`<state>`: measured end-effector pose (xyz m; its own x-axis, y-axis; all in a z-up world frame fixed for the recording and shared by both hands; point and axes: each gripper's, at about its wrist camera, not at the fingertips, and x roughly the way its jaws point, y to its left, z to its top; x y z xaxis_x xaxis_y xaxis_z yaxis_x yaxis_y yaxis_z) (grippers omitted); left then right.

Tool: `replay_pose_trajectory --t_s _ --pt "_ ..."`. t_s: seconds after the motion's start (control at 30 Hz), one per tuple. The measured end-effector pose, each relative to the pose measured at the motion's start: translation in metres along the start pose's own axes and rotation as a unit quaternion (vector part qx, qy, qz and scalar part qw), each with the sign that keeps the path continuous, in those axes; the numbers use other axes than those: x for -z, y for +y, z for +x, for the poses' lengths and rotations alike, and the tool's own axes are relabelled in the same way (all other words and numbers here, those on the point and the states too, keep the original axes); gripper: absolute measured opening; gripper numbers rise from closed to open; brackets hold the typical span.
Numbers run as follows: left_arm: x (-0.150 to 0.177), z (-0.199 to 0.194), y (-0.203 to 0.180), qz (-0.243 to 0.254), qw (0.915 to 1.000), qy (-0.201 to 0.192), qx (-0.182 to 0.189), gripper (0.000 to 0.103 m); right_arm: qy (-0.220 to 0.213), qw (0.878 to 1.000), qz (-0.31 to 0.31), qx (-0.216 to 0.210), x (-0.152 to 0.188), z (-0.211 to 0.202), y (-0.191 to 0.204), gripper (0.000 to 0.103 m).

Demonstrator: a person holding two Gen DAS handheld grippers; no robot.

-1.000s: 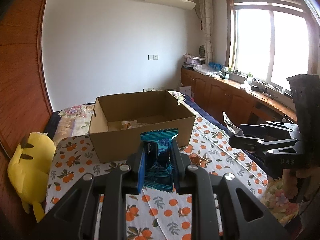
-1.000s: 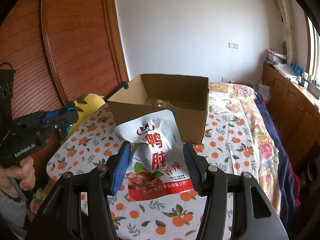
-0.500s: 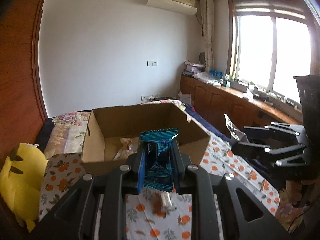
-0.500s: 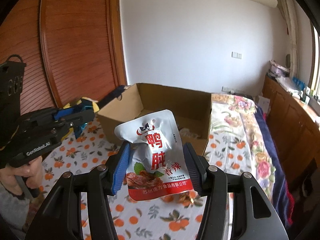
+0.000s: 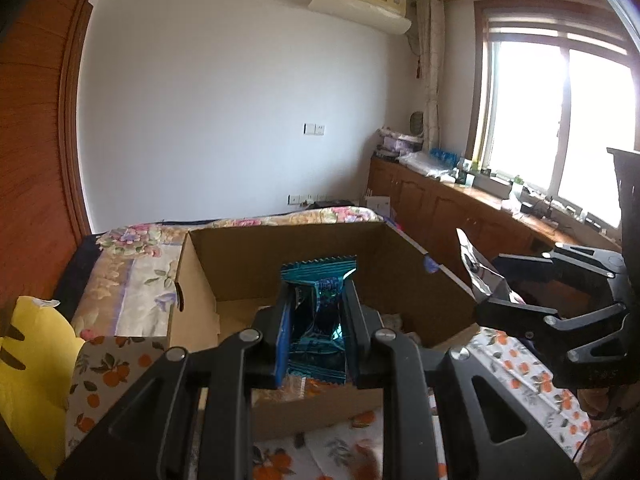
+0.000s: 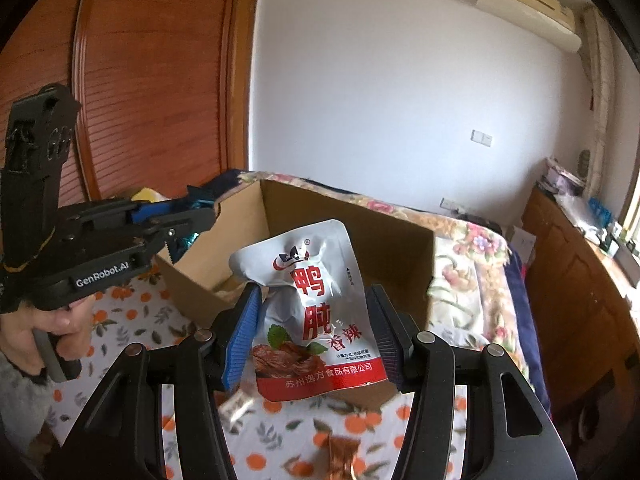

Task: Organize snacks
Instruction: 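Carry the blue wrapper and duck-neck pouch with both tools over the box, then open both tools to drop the packets into the box and withdraw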

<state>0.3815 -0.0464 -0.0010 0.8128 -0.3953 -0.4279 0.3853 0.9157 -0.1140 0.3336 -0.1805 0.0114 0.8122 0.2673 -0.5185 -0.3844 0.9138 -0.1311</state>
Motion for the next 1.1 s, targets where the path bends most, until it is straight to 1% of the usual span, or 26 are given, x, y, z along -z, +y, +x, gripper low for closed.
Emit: replay_pose_trajectory --t_s 0.13,0.27,0.33,0.43,0.63,0.7,0.77,0.9,1.07,1.1 --pt "0.007 0.017 0.010 0.000 0.9999 0.014 -0.009 0.021 0.003 1.000 -0.003 0.002 0.002 0.036 -0.001 0.055" --pt "0.014 0.029 0.010 0.005 0.9996 0.022 -0.017 0.022 0.006 1.000 0.020 0.002 0.007 0.064 -0.009 0.055" --pt "0.020 0.036 0.008 0.005 0.9994 0.031 -0.015 0.024 0.012 0.999 0.032 0.003 0.010 0.074 -0.016 0.055" --pt "0.027 0.042 0.006 0.011 0.9989 0.043 -0.016 0.025 0.017 0.999 0.042 0.005 0.016 0.079 -0.021 0.056" --pt "0.031 0.043 0.007 0.005 0.9990 0.043 -0.014 0.033 0.036 0.997 0.075 0.001 0.025 0.094 -0.034 0.056" --pt "0.031 0.043 0.010 -0.002 0.9990 0.043 -0.014 0.034 0.042 0.996 0.081 0.001 0.025 0.097 -0.035 0.057" --pt "0.031 0.043 0.011 -0.009 0.9990 0.042 -0.011 0.038 0.043 0.996 0.074 0.009 0.026 0.097 -0.032 0.058" --pt "0.032 0.039 0.013 -0.013 0.9991 0.038 -0.014 0.039 0.045 0.996 0.073 0.010 0.027 0.097 -0.035 0.060" --pt "0.031 0.035 0.016 -0.017 0.9992 0.032 -0.014 0.045 0.045 0.996 0.071 0.016 0.025 0.098 -0.034 0.062" --pt "0.031 0.035 0.016 -0.017 0.9993 0.031 -0.014 0.046 0.045 0.996 0.069 0.018 0.026 0.098 -0.033 0.064"
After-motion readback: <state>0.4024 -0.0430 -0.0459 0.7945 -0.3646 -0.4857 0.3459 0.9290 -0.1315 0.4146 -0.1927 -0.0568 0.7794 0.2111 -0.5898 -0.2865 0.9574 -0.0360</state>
